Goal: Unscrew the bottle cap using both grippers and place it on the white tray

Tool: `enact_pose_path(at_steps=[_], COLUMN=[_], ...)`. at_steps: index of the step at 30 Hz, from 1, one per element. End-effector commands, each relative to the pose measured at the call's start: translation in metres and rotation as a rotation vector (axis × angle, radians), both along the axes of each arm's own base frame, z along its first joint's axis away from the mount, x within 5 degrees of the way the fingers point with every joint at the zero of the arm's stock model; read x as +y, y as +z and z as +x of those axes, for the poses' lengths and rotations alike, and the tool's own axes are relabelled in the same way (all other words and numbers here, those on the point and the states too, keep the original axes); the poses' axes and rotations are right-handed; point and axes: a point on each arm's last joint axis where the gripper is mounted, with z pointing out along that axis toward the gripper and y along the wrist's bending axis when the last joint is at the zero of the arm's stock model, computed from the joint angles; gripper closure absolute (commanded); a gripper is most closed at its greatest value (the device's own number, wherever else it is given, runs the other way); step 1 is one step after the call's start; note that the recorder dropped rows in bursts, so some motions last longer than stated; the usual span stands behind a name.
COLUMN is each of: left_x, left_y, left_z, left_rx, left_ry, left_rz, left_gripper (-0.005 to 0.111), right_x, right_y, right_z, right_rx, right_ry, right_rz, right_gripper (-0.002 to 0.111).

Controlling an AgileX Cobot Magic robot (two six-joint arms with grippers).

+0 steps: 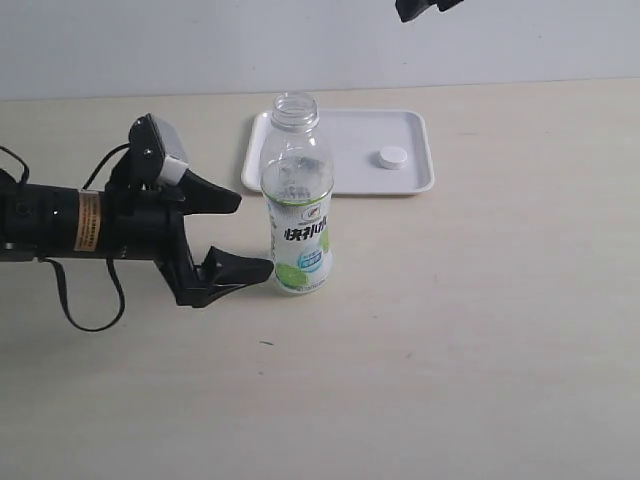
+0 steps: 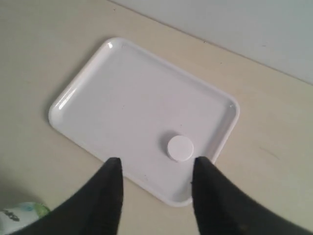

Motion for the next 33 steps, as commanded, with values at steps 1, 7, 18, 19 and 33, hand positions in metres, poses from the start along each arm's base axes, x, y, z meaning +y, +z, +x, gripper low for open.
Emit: enact_pose_path(at_steps=[1,7,18,19,33], left_x=[0.010,0.011,0.020,0.023,0.074], left_y=[0.012,0.025,0.053,0.056,0.106], left_z=[-0.003,-0.004,-0.001,-0.001,-0.058], left_rx=[0.042,0.051,0.023,0.035,-0.169], left_ry=[0.007,0.045,0.244,0.314,0.816], left_rz=[-0.002,-0.013,-0.061,-0.090,-0.306], left_gripper=[0.012,0.076,0.107,0.107,0.107], right_x=[-0.002,-0.002,-0.016,-0.018,-0.045], right_y=[0.011,0.003,-0.026,-0.026,0.009], right_z=[-0.010,-0.027,-0.086,-0.094,-0.208], right_rx=[0.026,0.110,-0.094,-0.118,-0.606], right_ry=[-0.006,0.006,-0.105,-0.114,-0.202], right_rz=[0.005,0.010,0.072,0.074,0.125], right_gripper=[0.094,0.108,0.108,0.108,0.108])
